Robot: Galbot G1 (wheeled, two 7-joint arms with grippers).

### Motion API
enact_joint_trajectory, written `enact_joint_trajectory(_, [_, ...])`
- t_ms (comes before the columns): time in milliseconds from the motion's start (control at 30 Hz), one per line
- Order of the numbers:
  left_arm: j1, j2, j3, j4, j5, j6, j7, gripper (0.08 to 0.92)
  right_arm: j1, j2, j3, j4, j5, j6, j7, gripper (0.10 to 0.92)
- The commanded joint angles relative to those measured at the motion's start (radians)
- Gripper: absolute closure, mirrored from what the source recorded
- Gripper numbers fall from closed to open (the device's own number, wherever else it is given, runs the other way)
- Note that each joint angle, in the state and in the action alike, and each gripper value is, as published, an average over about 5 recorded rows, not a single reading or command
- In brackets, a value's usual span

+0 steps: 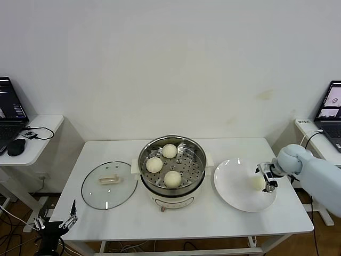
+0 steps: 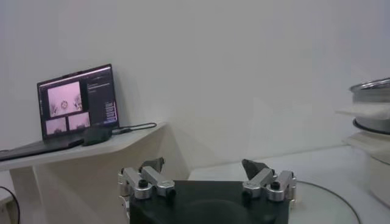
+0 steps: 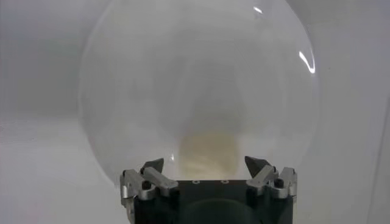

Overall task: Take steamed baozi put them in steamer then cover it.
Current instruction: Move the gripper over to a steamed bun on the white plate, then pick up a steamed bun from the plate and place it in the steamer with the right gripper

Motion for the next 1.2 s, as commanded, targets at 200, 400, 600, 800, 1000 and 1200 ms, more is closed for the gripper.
enact_joint_trajectory(200, [-0.001, -0.002, 0.000, 0.005, 0.000, 0.000, 0.000, 0.177, -0.023, 0.069, 0.035, -0.093, -0.045, 0.007, 0.005, 0.289])
enact_joint_trajectory(400, [-0.002, -0.002, 0.001, 0.007, 0.000, 0.000, 0.000, 0.177, -0.023, 0.070, 0.038, -0.101, -0.051, 0.007, 0.001, 0.348])
enact_joint_trajectory(600, [-0.004, -0.002, 0.002, 0.007, 0.000, 0.000, -0.001, 0.177, -0.021, 0.068, 0.038, -0.098, -0.051, 0.006, -0.003, 0.402])
enact_joint_trajectory(800, [0.000, -0.001, -0.001, 0.003, 0.000, 0.000, -0.001, 0.177, -0.002, 0.042, 0.030, -0.066, -0.032, 0.004, -0.013, 0.460])
enact_joint_trajectory(1000, [0.002, 0.002, -0.003, -0.007, 0.000, 0.003, 0.000, 0.177, 0.118, -0.033, -0.067, 0.049, 0.065, -0.034, -0.036, 0.475])
enact_joint_trajectory(1200, [-0.001, 0.007, 0.000, -0.015, -0.002, 0.005, 0.000, 0.177, 0.390, -0.085, -0.258, 0.193, 0.221, -0.098, -0.051, 0.467])
